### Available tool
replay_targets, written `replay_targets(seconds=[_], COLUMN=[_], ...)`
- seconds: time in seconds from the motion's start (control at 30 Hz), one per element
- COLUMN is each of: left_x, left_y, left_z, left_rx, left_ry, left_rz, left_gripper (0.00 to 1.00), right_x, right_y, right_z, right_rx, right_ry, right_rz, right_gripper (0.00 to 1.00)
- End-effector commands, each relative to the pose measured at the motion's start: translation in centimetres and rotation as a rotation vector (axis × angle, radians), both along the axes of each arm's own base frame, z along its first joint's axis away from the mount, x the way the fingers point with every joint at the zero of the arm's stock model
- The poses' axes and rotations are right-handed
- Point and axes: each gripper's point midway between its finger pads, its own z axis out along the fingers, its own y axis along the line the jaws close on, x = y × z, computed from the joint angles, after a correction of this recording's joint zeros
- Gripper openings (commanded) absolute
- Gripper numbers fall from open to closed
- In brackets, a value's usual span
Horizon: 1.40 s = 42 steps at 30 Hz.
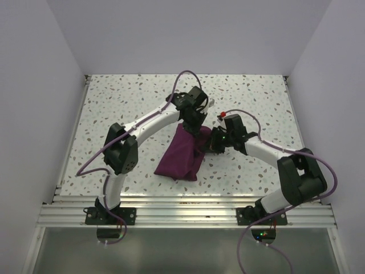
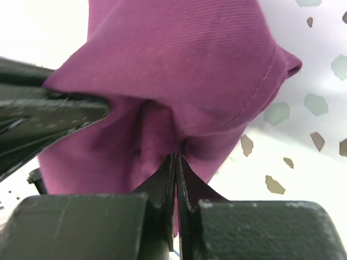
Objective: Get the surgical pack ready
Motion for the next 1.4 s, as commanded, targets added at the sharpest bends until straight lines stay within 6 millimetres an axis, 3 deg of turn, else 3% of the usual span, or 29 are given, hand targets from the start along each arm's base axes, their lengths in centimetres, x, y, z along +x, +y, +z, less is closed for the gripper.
replay_targets(seconds=[0.0,0.2,0.4,0.5,0.6,0.7,0.83,1.0,1.07,1.13,1.23,1.33,1.37], left_x=[0.5,0.4,0.3,0.3,0.2,0.2,0.0,-0.6,-0.9,-1.3,-2.2,-3.8,-4.7], left_y=[-1.6,-1.9,-2.7,-3.4,-3.8,-3.7,-3.0,-2.6,-2.7,-2.6,-3.2,-4.1,-4.0], left_z=[4.3,4.1,4.4,4.4,4.2,3.7,2.7,2.0,2.1,2.0,2.7,3.9,3.3], left_rx=[-0.137,-0.146,-0.172,-0.186,-0.192,-0.177,-0.147,-0.133,-0.135,-0.132,-0.157,-0.219,-0.224], left_ry=[-0.070,-0.056,-0.044,-0.034,-0.025,-0.019,-0.021,-0.008,-0.008,-0.006,-0.012,-0.012,0.009], left_rz=[-0.015,-0.029,-0.035,-0.041,-0.038,-0.036,-0.039,-0.057,-0.071,-0.082,-0.126,-0.190,-0.205], left_gripper=[0.00,0.00,0.00,0.00,0.00,0.00,0.00,0.00,0.00,0.20,0.39,0.48,0.49], right_x=[-0.7,-0.4,0.1,-0.6,-0.4,0.0,1.2,0.4,-0.3,-0.3,-0.3,0.7,1.0], right_y=[-0.5,0.8,4.1,5.8,5.9,4.7,1.8,-3.6,-4.9,-5.6,-5.7,-5.2,-5.2], right_z=[1.0,0.8,0.4,-1.9,-3.9,-5.1,-2.6,-1.0,0.1,1.1,2.3,2.9,2.9], right_rx=[-0.011,0.040,0.112,0.122,0.122,0.059,-0.003,-0.051,-0.070,-0.062,-0.043,-0.017,-0.012], right_ry=[-0.021,-0.021,-0.036,-0.011,0.008,0.023,-0.021,0.042,0.038,0.025,0.022,0.028,0.030], right_rz=[0.033,0.030,0.052,0.053,0.002,-0.020,-0.045,-0.090,-0.076,-0.071,-0.053,-0.062,-0.071], right_gripper=[0.02,0.00,0.00,0.00,0.00,0.00,0.00,0.16,0.23,0.27,0.34,0.35,0.34])
